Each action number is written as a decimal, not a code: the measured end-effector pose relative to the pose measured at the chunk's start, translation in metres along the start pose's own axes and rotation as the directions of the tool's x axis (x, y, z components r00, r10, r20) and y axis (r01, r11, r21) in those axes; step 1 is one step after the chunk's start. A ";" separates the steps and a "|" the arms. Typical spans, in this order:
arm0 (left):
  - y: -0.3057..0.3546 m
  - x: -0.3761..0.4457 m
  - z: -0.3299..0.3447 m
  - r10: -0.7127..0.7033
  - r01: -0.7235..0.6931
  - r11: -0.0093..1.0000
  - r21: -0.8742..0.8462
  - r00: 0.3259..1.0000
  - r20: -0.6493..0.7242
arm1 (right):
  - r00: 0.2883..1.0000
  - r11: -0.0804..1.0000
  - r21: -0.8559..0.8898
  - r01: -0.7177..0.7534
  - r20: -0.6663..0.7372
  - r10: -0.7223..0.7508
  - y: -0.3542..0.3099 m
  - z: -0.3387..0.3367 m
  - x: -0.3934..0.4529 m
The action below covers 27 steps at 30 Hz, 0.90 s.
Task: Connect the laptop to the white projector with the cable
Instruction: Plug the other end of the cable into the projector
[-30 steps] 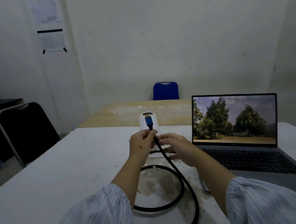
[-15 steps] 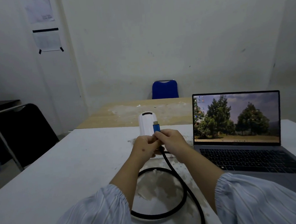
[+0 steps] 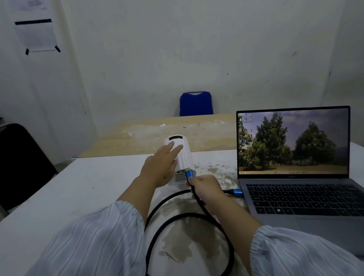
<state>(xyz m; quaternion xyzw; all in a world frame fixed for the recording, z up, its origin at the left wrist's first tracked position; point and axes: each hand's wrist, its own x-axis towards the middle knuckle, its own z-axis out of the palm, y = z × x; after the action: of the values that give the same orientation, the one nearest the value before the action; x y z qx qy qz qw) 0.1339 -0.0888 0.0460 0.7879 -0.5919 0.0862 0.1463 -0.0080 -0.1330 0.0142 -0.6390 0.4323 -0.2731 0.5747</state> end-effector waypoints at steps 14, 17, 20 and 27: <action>-0.007 0.027 0.030 0.063 -0.062 0.990 -0.123 0.998 0.006 | 0.998 0.994 0.097 -0.060 0.021 0.058 0.011 0.005 0.011; -0.007 0.033 0.027 0.037 -0.032 0.986 -0.162 0.999 0.026 | 0.998 0.993 0.106 -0.059 0.019 0.057 0.010 0.005 0.011; -0.007 0.038 0.028 0.006 0.007 0.978 -0.209 0.998 0.065 | 0.999 0.990 0.131 -0.050 0.006 0.049 0.009 0.004 0.011; -0.001 0.034 0.030 -0.017 0.058 0.915 -0.399 0.994 0.104 | 1.000 0.991 0.129 -0.020 -0.015 0.022 0.006 0.003 0.011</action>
<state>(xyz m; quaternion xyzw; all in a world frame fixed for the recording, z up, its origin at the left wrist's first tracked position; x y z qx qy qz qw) 0.1438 -0.1291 0.0282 0.7558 -0.5882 -0.0785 0.2770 -0.0020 -0.1411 0.0062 -0.5938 0.4253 -0.2994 0.6140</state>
